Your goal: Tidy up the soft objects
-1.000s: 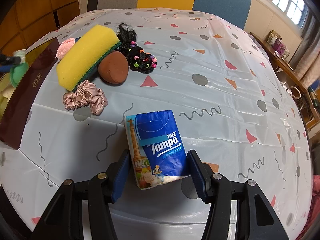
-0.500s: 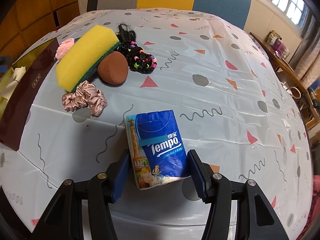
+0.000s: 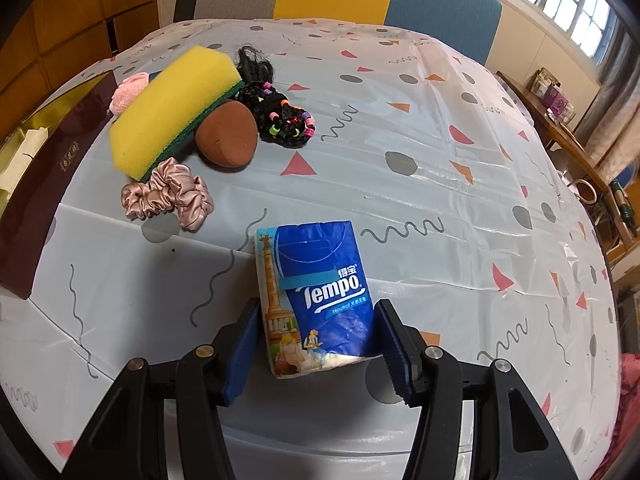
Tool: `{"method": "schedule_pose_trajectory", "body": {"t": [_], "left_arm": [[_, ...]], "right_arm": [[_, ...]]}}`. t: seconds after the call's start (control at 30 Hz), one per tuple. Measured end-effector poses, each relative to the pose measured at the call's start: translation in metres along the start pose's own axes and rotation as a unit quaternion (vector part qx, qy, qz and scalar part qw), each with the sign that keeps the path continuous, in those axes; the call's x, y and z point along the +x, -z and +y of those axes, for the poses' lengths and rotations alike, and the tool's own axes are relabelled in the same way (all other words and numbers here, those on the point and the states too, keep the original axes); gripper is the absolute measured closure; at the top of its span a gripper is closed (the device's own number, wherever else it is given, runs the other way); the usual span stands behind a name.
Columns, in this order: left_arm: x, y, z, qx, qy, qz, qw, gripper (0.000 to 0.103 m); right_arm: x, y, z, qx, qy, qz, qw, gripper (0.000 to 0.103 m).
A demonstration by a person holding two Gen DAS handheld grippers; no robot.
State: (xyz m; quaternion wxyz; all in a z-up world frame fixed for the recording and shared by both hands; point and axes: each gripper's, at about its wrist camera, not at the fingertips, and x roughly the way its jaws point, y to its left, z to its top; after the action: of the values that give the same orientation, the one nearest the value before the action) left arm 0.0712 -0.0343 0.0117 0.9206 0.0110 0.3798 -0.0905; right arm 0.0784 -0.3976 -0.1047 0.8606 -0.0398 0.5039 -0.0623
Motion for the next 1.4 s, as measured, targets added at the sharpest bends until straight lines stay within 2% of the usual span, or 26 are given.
{"method": "schedule_pose_trajectory", "body": {"t": [0.47, 0.63, 0.83, 1.03, 1.4], "left_arm": [[-0.008, 0.020, 0.005, 0.003, -0.004, 0.007, 1.0000, 0.047], [-0.011, 0.023, 0.013, -0.005, -0.003, 0.005, 1.0000, 0.047], [-0.014, 0.028, 0.025, -0.014, -0.006, 0.004, 0.9999, 0.047], [-0.013, 0.033, 0.037, -0.026, -0.011, 0.007, 0.9996, 0.047], [-0.016, 0.035, 0.050, -0.040, -0.015, 0.004, 0.9991, 0.047]], "right_arm": [[0.001, 0.001, 0.004, -0.009, 0.013, -0.003, 1.000, 0.046], [-0.003, 0.001, 0.010, -0.004, 0.018, 0.008, 1.000, 0.048], [-0.015, 0.003, 0.018, 0.018, -0.008, 0.011, 1.000, 0.049], [-0.039, -0.001, 0.035, 0.033, -0.046, -0.011, 0.998, 0.049], [-0.082, -0.030, 0.108, -0.006, -0.114, -0.069, 0.991, 0.049]]}}
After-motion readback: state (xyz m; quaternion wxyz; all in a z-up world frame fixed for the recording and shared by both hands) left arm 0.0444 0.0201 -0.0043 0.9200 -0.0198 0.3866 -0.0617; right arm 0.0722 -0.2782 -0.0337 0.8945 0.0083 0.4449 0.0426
